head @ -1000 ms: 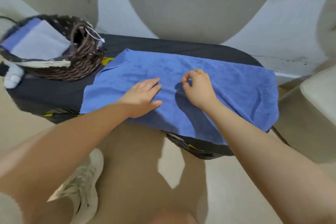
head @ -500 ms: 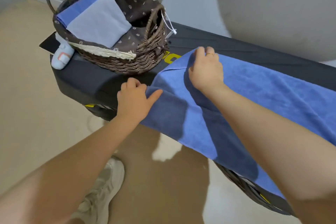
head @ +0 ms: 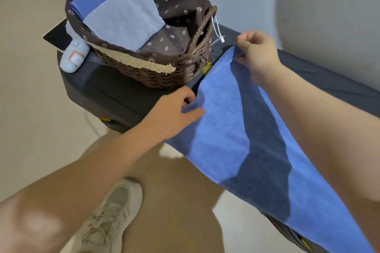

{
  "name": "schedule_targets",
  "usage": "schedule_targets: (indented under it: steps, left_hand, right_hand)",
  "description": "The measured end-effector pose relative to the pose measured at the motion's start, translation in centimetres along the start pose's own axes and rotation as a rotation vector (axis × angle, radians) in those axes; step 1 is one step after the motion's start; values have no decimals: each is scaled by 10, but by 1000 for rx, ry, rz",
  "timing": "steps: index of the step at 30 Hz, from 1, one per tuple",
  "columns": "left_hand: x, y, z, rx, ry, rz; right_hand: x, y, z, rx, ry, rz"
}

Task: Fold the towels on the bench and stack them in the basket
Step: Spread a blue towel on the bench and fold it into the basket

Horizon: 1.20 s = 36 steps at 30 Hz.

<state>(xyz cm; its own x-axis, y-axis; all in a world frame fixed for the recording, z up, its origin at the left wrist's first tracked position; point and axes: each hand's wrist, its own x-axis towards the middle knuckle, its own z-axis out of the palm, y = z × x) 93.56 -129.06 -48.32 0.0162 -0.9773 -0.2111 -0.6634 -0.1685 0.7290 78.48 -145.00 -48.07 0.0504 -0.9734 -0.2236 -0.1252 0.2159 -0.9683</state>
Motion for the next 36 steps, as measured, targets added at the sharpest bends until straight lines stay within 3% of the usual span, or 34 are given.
schedule_targets:
  steps: [4,8,12,20,27,36]
  left_hand:
    - [0,15,-29,120,-162,-7]
    - [-4,31,-66,145,-18,112]
    - [-12,40,-63,67,81,125]
    - [-13,86,41,-262,-109,213]
    - [-33,160,128,16,-204,499]
    - [-67,249,208,-11,-415,492]
  right_hand:
    - [1,-29,-5,210,-27,54]
    - [1,-62,-4,416,-55,56]
    - [-15,-64,-15,519,1,73]
    - [-66,-17,-135,188,269,74]
    - [-104,14,-257,-293,475,-44]
    - [-146,41,-371,-216,590,20]
